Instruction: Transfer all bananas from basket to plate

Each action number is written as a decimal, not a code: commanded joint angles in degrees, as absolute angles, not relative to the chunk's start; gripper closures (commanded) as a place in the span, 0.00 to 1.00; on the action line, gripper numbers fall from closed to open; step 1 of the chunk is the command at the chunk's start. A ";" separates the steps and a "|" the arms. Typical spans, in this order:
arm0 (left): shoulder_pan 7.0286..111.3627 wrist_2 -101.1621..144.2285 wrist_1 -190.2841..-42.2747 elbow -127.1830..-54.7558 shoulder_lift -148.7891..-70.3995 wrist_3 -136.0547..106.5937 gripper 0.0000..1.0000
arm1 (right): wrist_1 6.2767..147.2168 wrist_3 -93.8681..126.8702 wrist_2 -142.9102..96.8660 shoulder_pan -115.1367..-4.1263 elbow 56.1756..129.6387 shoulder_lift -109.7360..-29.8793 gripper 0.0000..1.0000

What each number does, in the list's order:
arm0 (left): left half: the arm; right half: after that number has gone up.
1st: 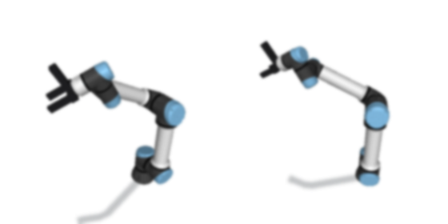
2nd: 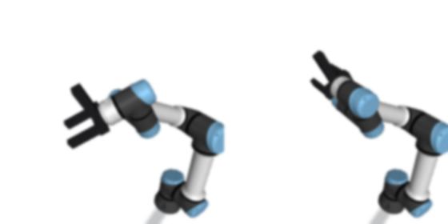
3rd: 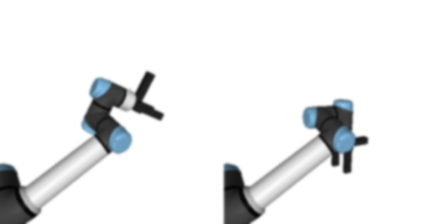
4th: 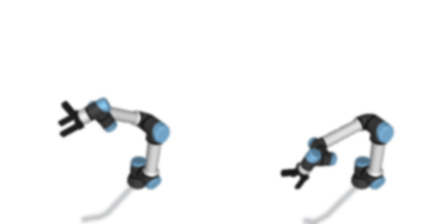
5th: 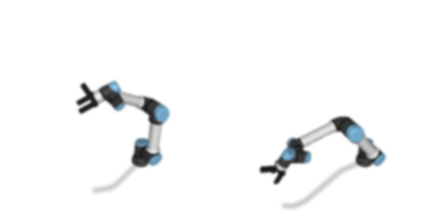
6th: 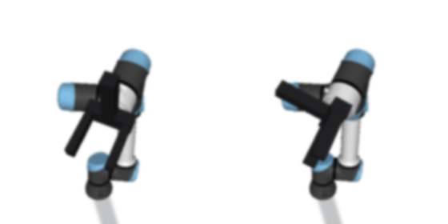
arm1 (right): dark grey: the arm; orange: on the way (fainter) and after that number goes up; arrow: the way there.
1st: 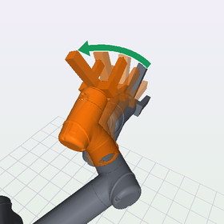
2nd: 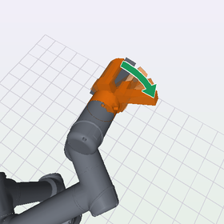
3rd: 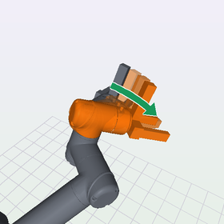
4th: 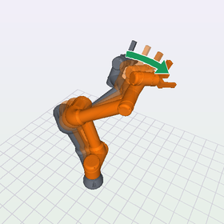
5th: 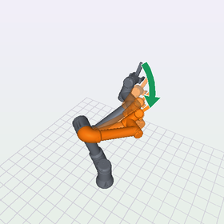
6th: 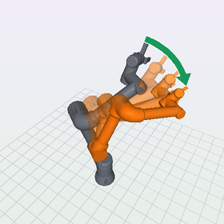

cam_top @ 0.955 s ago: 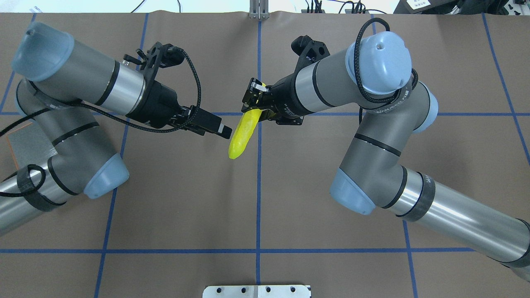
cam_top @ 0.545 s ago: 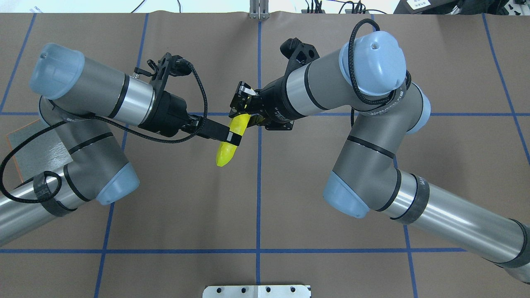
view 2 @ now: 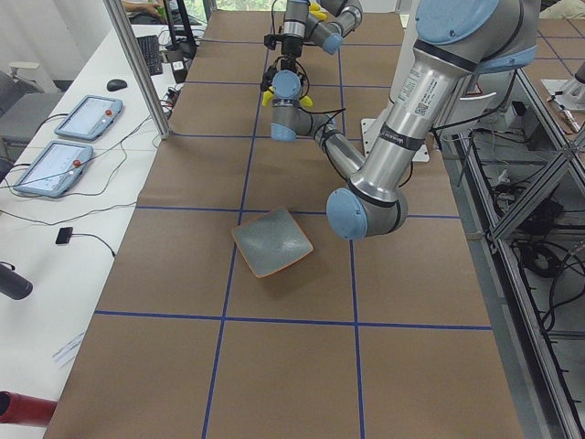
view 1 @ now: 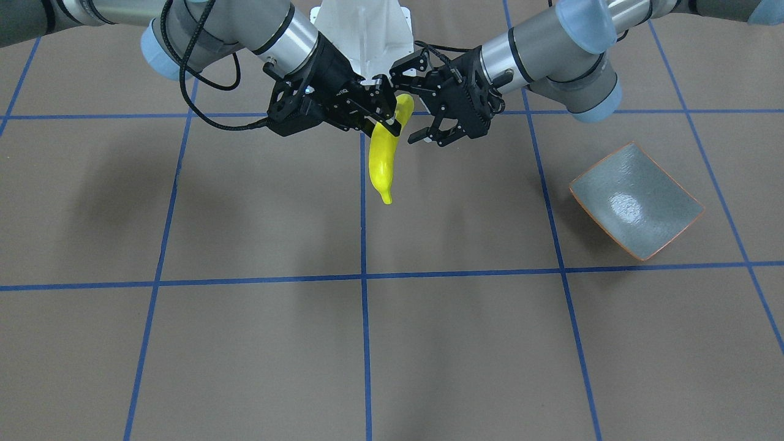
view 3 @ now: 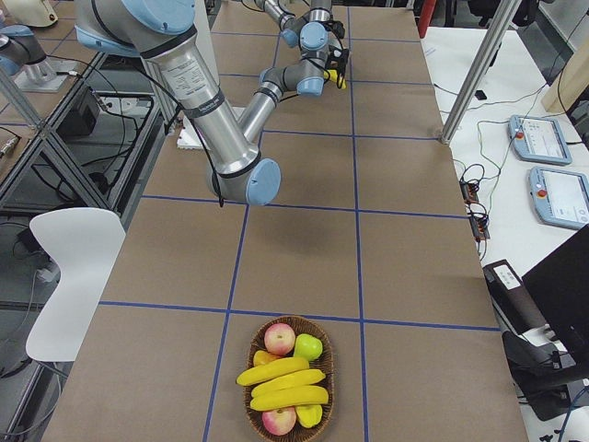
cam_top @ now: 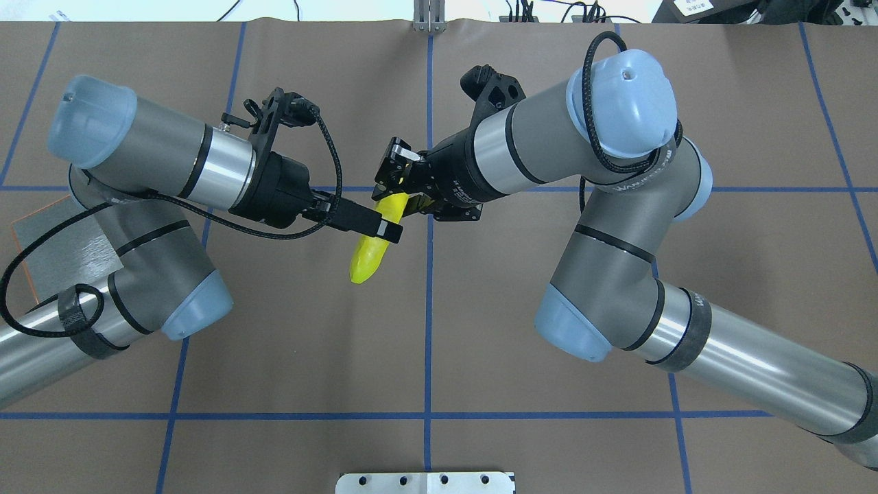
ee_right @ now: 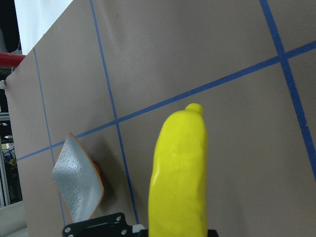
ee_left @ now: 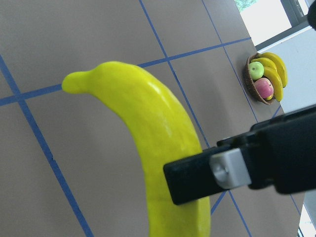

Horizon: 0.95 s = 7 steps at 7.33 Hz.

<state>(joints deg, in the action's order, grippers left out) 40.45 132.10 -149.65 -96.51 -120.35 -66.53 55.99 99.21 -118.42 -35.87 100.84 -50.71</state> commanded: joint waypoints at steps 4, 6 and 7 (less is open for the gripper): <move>40.34 132.19 -149.68 -96.94 -119.97 -66.80 1.00 | 54.93 98.97 -119.00 -35.86 100.81 -50.80 0.87; 40.34 132.19 -149.76 -97.21 -119.80 -69.07 1.00 | 54.84 98.61 -118.83 -35.95 100.99 -50.80 0.00; 40.43 132.27 -149.77 -97.47 -119.53 -69.26 1.00 | 54.84 98.87 -118.83 -36.47 102.55 -51.32 0.00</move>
